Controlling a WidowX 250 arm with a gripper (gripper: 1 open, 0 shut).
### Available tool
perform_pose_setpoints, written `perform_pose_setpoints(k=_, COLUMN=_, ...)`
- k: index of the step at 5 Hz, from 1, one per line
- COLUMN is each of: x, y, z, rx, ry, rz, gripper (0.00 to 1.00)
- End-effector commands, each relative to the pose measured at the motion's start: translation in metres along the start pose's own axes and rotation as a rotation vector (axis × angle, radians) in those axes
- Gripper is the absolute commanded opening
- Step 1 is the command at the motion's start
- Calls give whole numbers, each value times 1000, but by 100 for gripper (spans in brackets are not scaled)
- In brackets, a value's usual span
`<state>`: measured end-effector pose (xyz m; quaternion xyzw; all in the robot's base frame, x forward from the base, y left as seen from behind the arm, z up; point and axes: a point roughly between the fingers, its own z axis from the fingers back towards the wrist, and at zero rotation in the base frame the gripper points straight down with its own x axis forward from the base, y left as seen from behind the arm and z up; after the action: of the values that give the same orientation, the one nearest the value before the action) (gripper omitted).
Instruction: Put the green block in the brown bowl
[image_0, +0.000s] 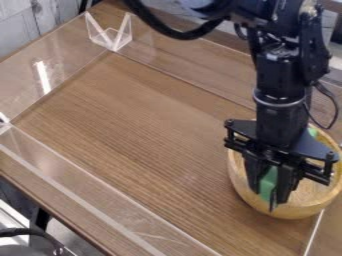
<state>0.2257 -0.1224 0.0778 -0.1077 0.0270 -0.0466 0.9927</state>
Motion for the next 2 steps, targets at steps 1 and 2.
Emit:
perform_pose_setpoints(k=1, x=10, y=-1, z=11, rx=-17, ry=-44, rz=1, gripper=0)
perform_pose_setpoints(k=2, x=11, y=0, z=10, rx=-22, ry=-42, rz=3, gripper=0)
